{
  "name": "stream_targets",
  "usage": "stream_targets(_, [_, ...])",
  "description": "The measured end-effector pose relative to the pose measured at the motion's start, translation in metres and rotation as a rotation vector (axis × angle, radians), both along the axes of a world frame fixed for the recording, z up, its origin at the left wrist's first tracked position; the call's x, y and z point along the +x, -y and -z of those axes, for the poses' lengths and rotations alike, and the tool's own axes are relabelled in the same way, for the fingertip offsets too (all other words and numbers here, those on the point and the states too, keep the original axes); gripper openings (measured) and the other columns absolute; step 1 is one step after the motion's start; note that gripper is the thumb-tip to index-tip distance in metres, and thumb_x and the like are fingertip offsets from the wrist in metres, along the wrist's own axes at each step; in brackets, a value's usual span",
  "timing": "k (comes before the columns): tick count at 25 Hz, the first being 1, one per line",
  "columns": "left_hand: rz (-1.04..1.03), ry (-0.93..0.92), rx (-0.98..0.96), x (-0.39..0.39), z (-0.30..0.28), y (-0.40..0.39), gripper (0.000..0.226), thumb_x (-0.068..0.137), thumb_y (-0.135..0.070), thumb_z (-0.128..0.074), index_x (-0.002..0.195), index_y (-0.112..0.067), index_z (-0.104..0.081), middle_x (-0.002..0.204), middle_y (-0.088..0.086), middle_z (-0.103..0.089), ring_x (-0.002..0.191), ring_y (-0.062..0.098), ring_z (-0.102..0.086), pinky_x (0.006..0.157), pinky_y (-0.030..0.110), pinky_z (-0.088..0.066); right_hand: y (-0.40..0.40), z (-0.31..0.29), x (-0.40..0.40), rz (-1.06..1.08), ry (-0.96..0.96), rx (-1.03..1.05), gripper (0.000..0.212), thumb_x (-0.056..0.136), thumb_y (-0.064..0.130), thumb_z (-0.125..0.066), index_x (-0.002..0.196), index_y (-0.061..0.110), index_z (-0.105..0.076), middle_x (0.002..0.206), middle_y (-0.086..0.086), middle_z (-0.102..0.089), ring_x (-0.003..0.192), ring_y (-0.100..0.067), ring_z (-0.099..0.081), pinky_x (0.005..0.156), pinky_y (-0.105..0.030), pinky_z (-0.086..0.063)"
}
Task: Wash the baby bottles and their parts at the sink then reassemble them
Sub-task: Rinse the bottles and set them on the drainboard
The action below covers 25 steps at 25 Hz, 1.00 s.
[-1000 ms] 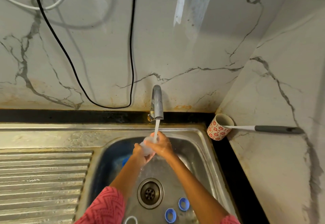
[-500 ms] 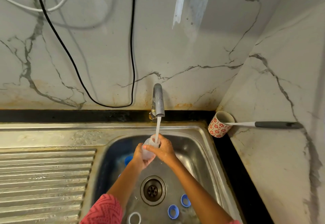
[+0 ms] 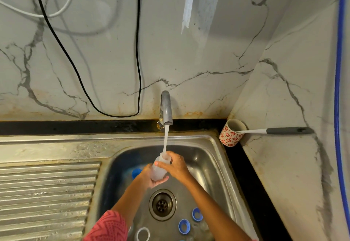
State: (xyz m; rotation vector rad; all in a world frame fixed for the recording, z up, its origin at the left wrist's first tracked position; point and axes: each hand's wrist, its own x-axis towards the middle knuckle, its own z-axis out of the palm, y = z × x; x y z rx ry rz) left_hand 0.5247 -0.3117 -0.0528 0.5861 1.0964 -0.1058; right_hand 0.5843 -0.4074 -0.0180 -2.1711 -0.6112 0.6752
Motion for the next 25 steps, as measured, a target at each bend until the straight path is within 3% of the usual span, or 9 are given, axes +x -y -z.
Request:
stream_targets(4, [0.031,0.031,0.133,0.011,-0.005,0.002,0.04,0.095,-0.034,-0.051,0.118,-0.002,-0.046,0.105,0.023,-0.055,0.087,0.034,-0.059,0.064,0.042,-0.056,-0.002,-0.013,0.008,0.058,0.059,0.024,0.044,0.076,0.041,-0.075,0.109,0.018,-0.058,0.114,-0.006,-0.058,0.106,-0.02,-0.054,0.084,-0.033,-0.052])
stream_targets(8, [-0.117,0.149,0.053,0.015,-0.004,0.001,0.043,0.093,-0.036,-0.053,0.123,-0.005,-0.048,0.112,0.02,-0.057,0.091,0.031,-0.06,0.058,0.038,-0.058,-0.005,-0.013,0.005,0.123,0.129,0.107,0.043,0.079,0.039,-0.073,0.112,0.018,-0.056,0.114,-0.005,-0.06,0.104,-0.022,-0.057,0.083,-0.036,-0.054])
stream_targets(12, [-0.247,0.314,0.013,0.016,-0.011,0.003,0.055,0.085,-0.05,-0.059,0.118,-0.007,-0.053,0.108,0.017,-0.061,0.096,0.029,-0.062,0.066,0.036,-0.06,-0.007,-0.008,-0.006,0.243,0.365,0.162,0.035,0.091,0.034,-0.059,0.114,0.008,-0.056,0.111,-0.007,-0.056,0.106,-0.02,-0.053,0.078,-0.02,-0.048])
stream_targets(14, [-0.259,0.276,0.091,0.024,-0.004,-0.006,0.084,0.063,-0.06,-0.074,0.124,-0.007,-0.052,0.115,0.017,-0.062,0.101,0.031,-0.064,0.072,0.041,-0.058,-0.011,-0.007,-0.005,0.122,0.419,-0.112,0.038,0.099,0.036,-0.043,0.118,0.006,-0.057,0.118,-0.01,-0.052,0.109,-0.019,-0.049,0.084,-0.025,-0.049])
stream_targets(16, [-0.313,0.251,0.108,0.022,-0.007,-0.009,0.079,0.067,-0.055,-0.074,0.124,-0.006,-0.051,0.112,0.017,-0.063,0.096,0.031,-0.065,0.071,0.043,-0.056,-0.018,-0.012,0.0,-0.073,0.387,-0.281,0.038,0.101,0.031,-0.035,0.124,0.006,-0.053,0.12,-0.014,-0.056,0.102,-0.021,-0.055,0.083,-0.034,-0.054])
stream_targets(19, [-0.309,0.317,0.123,0.022,-0.012,-0.009,0.062,0.087,-0.05,-0.054,0.123,-0.001,-0.053,0.101,0.016,-0.063,0.085,0.028,-0.064,0.066,0.038,-0.053,-0.025,-0.021,0.006,-0.08,0.32,-0.197,0.034,0.1,0.029,-0.043,0.126,0.011,-0.052,0.122,-0.015,-0.057,0.105,-0.025,-0.059,0.08,-0.031,-0.055])
stream_targets(21, [-0.281,0.224,0.149,0.028,-0.007,-0.024,0.073,0.079,-0.054,-0.061,0.128,-0.001,-0.05,0.111,0.02,-0.062,0.088,0.029,-0.065,0.063,0.038,-0.055,-0.018,-0.019,0.012,-0.229,0.348,-0.2,0.031,0.099,0.026,-0.045,0.12,0.007,-0.057,0.122,-0.018,-0.053,0.108,-0.028,-0.054,0.09,-0.036,-0.05])
stream_targets(23, [-0.162,0.132,0.141,0.038,0.021,-0.042,0.082,0.064,-0.05,-0.077,0.127,-0.005,-0.05,0.118,0.021,-0.06,0.092,0.034,-0.065,0.062,0.042,-0.057,-0.001,-0.005,0.023,-0.42,0.455,-0.394,0.029,0.099,0.028,-0.044,0.113,0.01,-0.061,0.123,-0.015,-0.049,0.113,-0.027,-0.048,0.092,-0.038,-0.047])
stream_targets(25, [-0.11,0.058,0.188,0.034,0.005,-0.036,0.076,0.063,-0.047,-0.081,0.121,-0.005,-0.054,0.112,0.019,-0.062,0.092,0.032,-0.064,0.066,0.041,-0.057,-0.003,-0.004,0.026,-0.401,0.522,-0.387,0.036,0.1,0.034,-0.039,0.113,0.01,-0.062,0.123,-0.013,-0.051,0.115,-0.026,-0.048,0.093,-0.039,-0.045])
